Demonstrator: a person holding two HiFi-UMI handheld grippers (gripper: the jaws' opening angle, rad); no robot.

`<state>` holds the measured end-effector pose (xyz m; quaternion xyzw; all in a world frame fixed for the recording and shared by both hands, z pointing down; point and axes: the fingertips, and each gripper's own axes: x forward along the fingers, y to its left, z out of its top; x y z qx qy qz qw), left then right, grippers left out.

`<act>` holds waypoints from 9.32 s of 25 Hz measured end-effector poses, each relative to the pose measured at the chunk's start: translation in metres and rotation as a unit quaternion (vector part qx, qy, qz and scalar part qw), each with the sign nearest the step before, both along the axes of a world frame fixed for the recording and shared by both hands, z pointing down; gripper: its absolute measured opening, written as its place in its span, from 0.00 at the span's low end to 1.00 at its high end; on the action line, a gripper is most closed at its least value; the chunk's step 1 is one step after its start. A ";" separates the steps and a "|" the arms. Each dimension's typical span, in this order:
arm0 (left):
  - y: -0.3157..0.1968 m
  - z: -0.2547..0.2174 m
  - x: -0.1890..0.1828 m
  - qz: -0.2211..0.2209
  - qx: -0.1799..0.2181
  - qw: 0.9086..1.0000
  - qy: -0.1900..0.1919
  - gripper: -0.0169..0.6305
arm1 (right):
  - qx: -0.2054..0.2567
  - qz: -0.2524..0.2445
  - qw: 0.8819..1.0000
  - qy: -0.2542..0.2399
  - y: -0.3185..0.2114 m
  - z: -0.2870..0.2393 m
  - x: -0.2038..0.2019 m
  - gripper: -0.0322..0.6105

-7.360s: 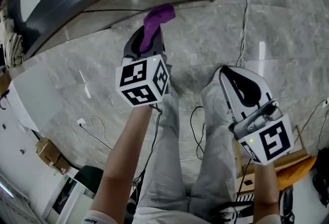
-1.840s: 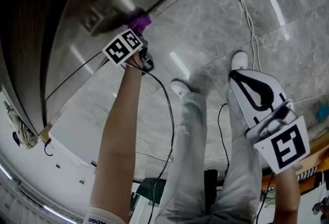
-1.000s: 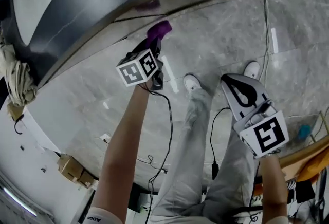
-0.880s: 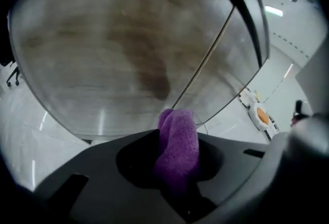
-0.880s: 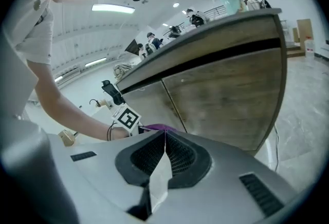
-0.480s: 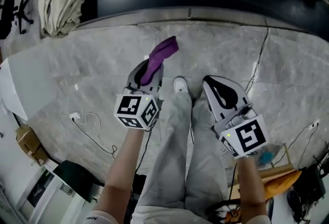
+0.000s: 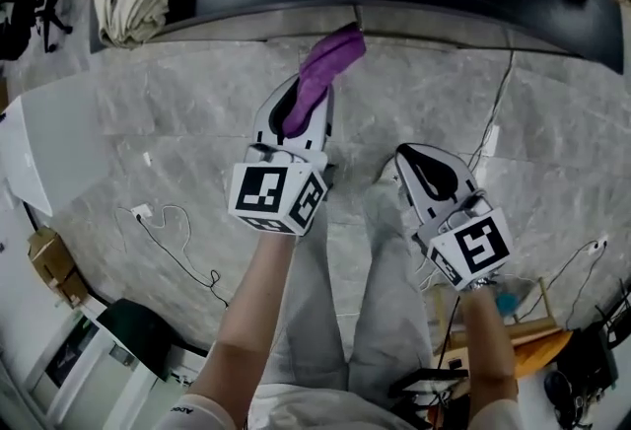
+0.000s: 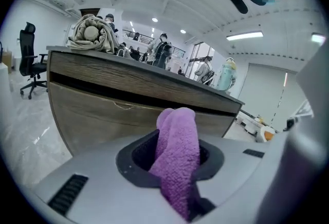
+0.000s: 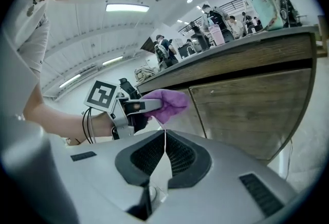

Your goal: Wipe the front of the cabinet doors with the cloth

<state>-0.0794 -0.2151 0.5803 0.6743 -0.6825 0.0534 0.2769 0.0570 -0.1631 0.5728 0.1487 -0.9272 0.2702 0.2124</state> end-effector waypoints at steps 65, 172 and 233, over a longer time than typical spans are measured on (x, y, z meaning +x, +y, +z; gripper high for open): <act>-0.018 0.106 -0.138 -0.012 -0.070 0.997 -0.032 0.17 | -0.022 0.086 0.996 0.005 0.029 0.056 -0.073 0.09; -0.013 0.303 -0.151 0.022 -0.301 0.952 -0.043 0.17 | -0.075 0.160 0.984 0.035 0.036 0.149 -0.061 0.09; 0.036 0.371 -0.280 -0.045 -0.354 0.925 -0.132 0.17 | -0.077 0.141 0.986 0.037 0.039 0.165 -0.078 0.09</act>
